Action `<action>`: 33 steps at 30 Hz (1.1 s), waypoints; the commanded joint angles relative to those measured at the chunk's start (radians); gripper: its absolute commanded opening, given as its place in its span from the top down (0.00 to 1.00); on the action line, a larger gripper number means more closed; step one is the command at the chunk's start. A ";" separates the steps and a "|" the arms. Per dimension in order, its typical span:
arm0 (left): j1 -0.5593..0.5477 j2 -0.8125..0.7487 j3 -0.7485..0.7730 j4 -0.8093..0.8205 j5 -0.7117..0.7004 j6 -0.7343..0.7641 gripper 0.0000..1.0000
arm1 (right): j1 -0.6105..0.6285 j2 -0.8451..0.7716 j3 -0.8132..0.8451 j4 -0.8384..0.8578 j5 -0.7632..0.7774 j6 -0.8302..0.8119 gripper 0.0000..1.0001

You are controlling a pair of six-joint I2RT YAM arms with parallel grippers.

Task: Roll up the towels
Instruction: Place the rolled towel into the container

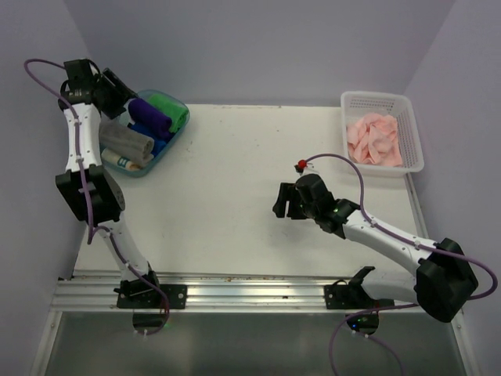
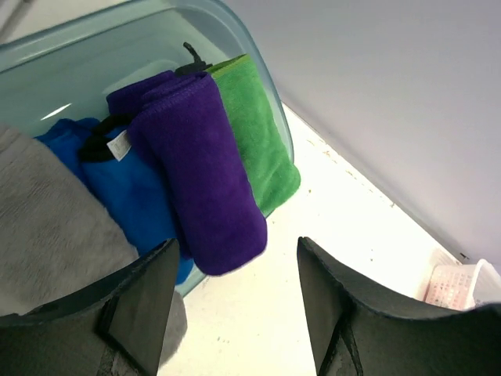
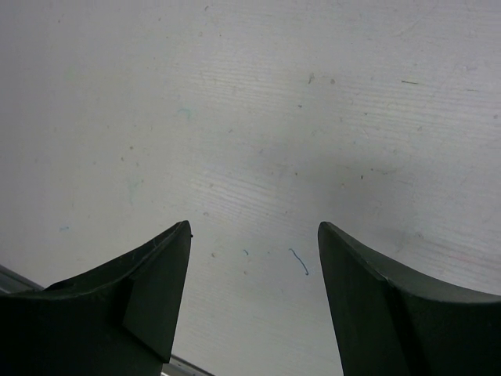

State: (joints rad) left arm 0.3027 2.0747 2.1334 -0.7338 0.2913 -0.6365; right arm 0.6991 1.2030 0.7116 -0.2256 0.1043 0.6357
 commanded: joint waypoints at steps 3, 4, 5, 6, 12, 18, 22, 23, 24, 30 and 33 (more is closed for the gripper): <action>-0.054 -0.221 -0.110 0.022 -0.115 0.078 0.34 | -0.004 -0.031 0.049 -0.058 0.122 -0.033 0.27; -0.069 -0.243 -0.131 0.024 -0.154 0.089 0.34 | -0.003 -0.031 0.058 -0.081 0.136 -0.039 0.25; -0.111 -0.290 -0.154 0.031 -0.173 0.116 0.34 | -0.003 -0.033 0.081 -0.095 0.179 -0.050 0.22; -0.134 -0.315 -0.208 0.051 -0.194 0.130 0.34 | -0.003 -0.034 0.091 -0.106 0.196 -0.056 0.20; -0.325 -0.522 -0.505 0.181 -0.274 0.187 0.32 | -0.003 -0.054 0.157 -0.196 0.391 -0.077 0.07; -0.516 -0.706 -0.792 0.281 -0.331 0.256 0.32 | -0.004 -0.080 0.221 -0.316 0.586 -0.065 0.03; -0.608 -0.783 -0.901 0.278 -0.392 0.284 0.33 | -0.003 -0.135 0.213 -0.333 0.676 -0.070 0.03; -0.646 -0.815 -0.927 0.283 -0.400 0.282 0.33 | -0.004 -0.146 0.209 -0.330 0.687 -0.074 0.02; -0.666 -0.833 -0.982 0.303 -0.406 0.281 0.33 | -0.003 -0.158 0.203 -0.327 0.695 -0.076 0.02; -0.792 -0.927 -1.178 0.399 -0.425 0.196 0.32 | -0.003 -0.218 0.172 -0.333 0.739 -0.065 0.02; -0.818 -0.918 -1.201 0.407 -0.431 0.170 0.33 | -0.004 -0.232 0.161 -0.343 0.742 -0.054 0.02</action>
State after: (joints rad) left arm -0.4976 1.1629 0.9512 -0.4221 -0.1005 -0.4271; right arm 0.6991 0.9890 0.8871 -0.5472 0.7795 0.5640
